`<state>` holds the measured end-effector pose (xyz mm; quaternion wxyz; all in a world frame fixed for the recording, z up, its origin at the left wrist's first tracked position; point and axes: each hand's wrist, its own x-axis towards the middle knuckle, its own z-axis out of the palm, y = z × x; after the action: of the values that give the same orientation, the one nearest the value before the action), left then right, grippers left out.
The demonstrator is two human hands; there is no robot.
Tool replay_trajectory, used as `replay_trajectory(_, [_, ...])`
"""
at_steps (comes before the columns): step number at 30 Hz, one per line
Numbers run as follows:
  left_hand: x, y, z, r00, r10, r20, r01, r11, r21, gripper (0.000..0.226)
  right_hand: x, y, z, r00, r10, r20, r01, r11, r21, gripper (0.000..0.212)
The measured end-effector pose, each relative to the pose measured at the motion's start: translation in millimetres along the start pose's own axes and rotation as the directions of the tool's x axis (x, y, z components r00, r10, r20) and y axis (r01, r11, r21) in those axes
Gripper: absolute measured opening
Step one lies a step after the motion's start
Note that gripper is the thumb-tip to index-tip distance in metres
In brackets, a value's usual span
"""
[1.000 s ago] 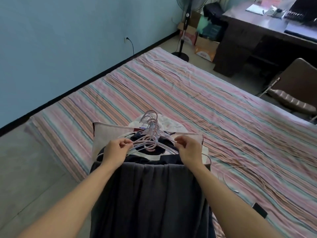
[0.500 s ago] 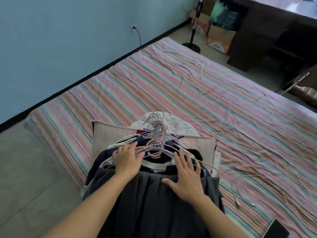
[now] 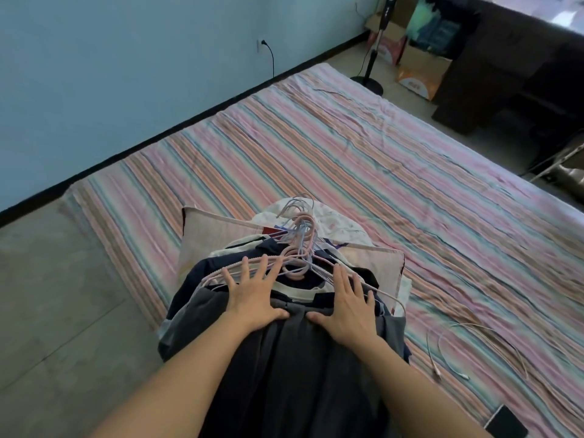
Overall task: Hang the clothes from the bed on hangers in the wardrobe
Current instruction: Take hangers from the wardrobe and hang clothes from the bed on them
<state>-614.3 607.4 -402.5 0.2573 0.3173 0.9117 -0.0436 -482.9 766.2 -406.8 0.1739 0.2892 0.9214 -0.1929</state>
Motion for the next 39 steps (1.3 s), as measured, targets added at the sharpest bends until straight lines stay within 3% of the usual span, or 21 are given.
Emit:
replay_trajectory(4, [-23.8,-1.1,-30.0,0.998,0.026,0.052,-0.023,0.997,-0.073,0.113,-13.7,-12.1,-27.5,0.997,-0.028,0.065,0.034,0.996,-0.086,0.102])
replay_trajectory(9, [-75.1,-12.5,-73.9,0.992,0.082,-0.096,-0.095,0.986,-0.137,0.105,-52.3,-45.5,-72.9,0.989,-0.139,0.053,0.143,0.986,-0.088,0.071])
replay_trajectory(19, [-237.7,-89.7,-148.2,0.987,0.078,-0.137,-0.093,0.990,-0.107,0.084,-184.5,-170.1,-145.8,0.910,-0.413,0.050,0.414,0.889,-0.196,0.046])
replay_trajectory(26, [-380.0,-152.3,-147.1,0.974,-0.019,-0.227,-0.010,0.992,-0.127,0.081,-298.1,-268.9,-165.4,0.815,-0.579,0.009,0.571,0.802,-0.173,0.054])
replay_trajectory(32, [-510.0,-199.1,-145.8,0.945,-0.173,-0.278,0.142,0.982,-0.126,0.081,-389.1,-339.2,-155.2,0.722,-0.686,0.093,0.685,0.688,-0.239,0.078])
replay_trajectory(35, [-573.0,-219.6,-133.0,0.931,-0.256,-0.262,0.199,0.954,-0.225,0.077,-433.8,-370.3,-150.3,0.644,-0.745,0.175,0.758,0.590,-0.278,0.071])
replay_trajectory(39, [-647.8,-244.9,-104.1,0.917,-0.346,-0.198,0.248,0.884,-0.395,0.092,-489.5,-409.6,-143.8,0.523,-0.808,0.270,0.843,0.444,-0.304,0.066])
